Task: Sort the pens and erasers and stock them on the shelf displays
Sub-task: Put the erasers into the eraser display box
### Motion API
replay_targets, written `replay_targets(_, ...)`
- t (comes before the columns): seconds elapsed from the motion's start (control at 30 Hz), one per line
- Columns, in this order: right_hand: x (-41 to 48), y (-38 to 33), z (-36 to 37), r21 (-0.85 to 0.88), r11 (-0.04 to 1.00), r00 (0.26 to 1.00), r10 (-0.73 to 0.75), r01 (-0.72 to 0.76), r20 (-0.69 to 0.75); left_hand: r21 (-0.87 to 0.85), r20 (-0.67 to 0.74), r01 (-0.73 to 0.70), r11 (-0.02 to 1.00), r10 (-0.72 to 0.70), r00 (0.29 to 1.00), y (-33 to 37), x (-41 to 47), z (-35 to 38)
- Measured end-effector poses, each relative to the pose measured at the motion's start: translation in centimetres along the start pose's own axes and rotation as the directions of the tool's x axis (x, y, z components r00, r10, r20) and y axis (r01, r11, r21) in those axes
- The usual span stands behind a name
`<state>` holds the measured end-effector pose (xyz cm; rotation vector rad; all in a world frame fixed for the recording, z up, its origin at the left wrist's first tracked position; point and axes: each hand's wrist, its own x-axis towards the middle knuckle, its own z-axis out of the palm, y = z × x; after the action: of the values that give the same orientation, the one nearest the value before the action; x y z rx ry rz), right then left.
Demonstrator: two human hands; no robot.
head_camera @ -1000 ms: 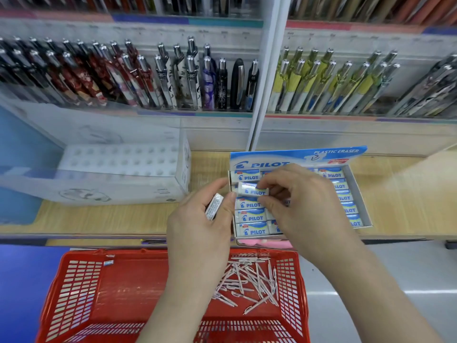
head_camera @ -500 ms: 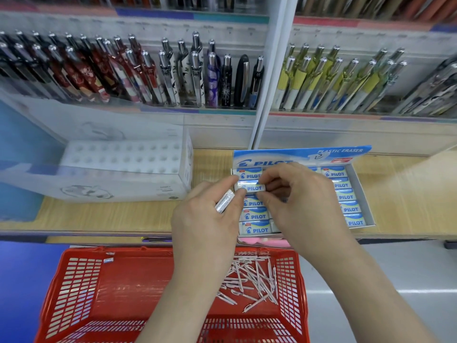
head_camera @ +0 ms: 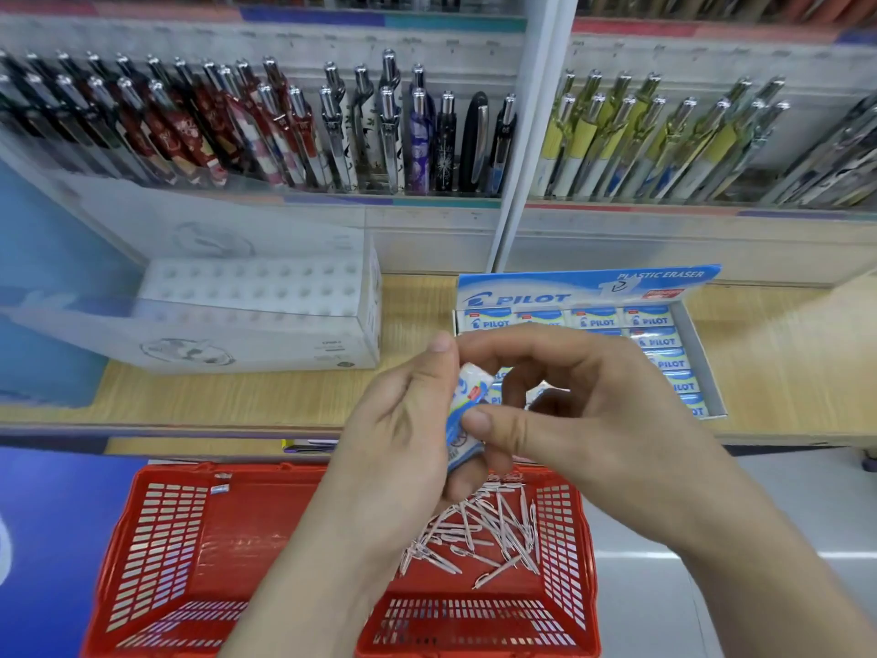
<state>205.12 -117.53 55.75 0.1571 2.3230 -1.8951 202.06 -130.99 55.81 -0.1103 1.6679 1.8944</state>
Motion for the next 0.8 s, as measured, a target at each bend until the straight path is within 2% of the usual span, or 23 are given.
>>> replay_targets(0.1, -0.1, 0.2, -0.3, 0.128, 0.992, 0.996, 0.028, -0.018, -0.082, 0.033, 0.025, -0.027, 0.999, 0.026, 0.999, 0.1, 0.0, -0.3)
replay_targets(0.23, -0.4, 0.8, -1.0, 0.283, 0.956, 0.975, 0.128, -0.073, -0.183, 0.082, -0.062, -0.13, 0.988, 0.136, 0.989, -0.4, 0.3, -0.8)
replay_targets(0.37, -0.5, 1.3, -0.4, 0.489, 0.863, 0.933, 0.272, -0.129, -0.235, 0.22, -0.083, -0.188, 0.957, 0.211, 0.974, -1.1, 0.2, -0.5)
replay_targets(0.53, -0.7, 1.5, -0.1, 0.496, 0.845, 0.907, 0.349, -0.197, -0.235, 0.297, -0.047, -0.211, 0.931, 0.235, 0.971, -1.2, 0.3, -0.7)
replay_targets(0.7, -0.6, 1.4, -0.7, 0.396, 0.901, 0.938, 0.278, -0.179, -0.208, 0.313, 0.132, -0.23, 0.922, 0.197, 0.971, -1.0, 1.0, -1.3)
replay_targets(0.8, -0.6, 1.7, -1.0, 0.368, 0.912, 0.94, 0.271, -0.183, -0.205, 0.307, 0.097, -0.237, 0.922, 0.217, 0.971, -1.1, 1.5, -1.6)
